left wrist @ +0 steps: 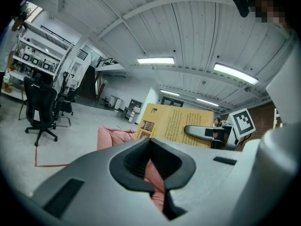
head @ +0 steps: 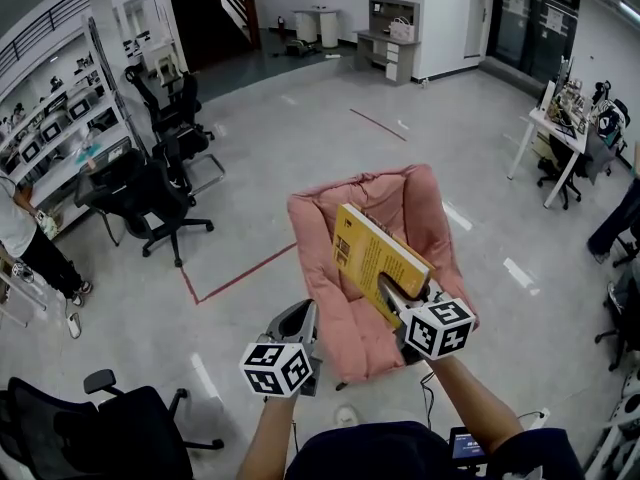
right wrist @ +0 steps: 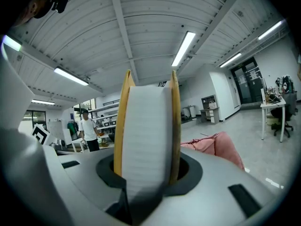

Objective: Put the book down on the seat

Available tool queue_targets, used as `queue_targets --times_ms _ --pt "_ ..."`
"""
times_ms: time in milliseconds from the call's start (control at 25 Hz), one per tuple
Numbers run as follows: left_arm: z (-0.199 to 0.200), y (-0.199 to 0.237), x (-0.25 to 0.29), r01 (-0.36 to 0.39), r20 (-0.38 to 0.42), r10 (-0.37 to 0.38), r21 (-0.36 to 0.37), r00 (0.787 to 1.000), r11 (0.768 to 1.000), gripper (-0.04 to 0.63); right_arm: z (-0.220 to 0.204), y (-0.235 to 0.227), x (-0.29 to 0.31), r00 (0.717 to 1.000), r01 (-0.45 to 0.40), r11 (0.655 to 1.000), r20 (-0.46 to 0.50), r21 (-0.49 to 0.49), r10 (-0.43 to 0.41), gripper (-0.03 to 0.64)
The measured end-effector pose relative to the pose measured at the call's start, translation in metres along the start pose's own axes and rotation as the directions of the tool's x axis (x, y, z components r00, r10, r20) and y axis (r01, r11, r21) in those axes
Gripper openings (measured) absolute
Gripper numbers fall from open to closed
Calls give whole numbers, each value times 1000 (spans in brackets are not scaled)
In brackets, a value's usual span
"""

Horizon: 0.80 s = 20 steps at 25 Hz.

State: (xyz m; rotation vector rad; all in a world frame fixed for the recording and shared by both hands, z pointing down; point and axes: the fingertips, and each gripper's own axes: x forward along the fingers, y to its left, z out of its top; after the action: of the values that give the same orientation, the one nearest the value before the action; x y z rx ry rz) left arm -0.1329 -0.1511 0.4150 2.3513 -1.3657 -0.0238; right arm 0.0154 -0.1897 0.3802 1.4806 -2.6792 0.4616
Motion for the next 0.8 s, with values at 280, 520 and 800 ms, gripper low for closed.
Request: queue_targets --times_ms 280,520,800 --pt "-5 1 9 12 -20 -12 14 1000 1000 5 -9 -5 7 1000 10 1000 -21 0 -10 155" --pt "-8 7 16 11 -37 -11 10 999 1000 5 -11 -8 17 1000 10 1000 -29 0 -10 155" --pt "-12 15 31 9 -53 -9 5 999 1000 5 -17 -20 28 999 13 1000 -34 16 -13 155"
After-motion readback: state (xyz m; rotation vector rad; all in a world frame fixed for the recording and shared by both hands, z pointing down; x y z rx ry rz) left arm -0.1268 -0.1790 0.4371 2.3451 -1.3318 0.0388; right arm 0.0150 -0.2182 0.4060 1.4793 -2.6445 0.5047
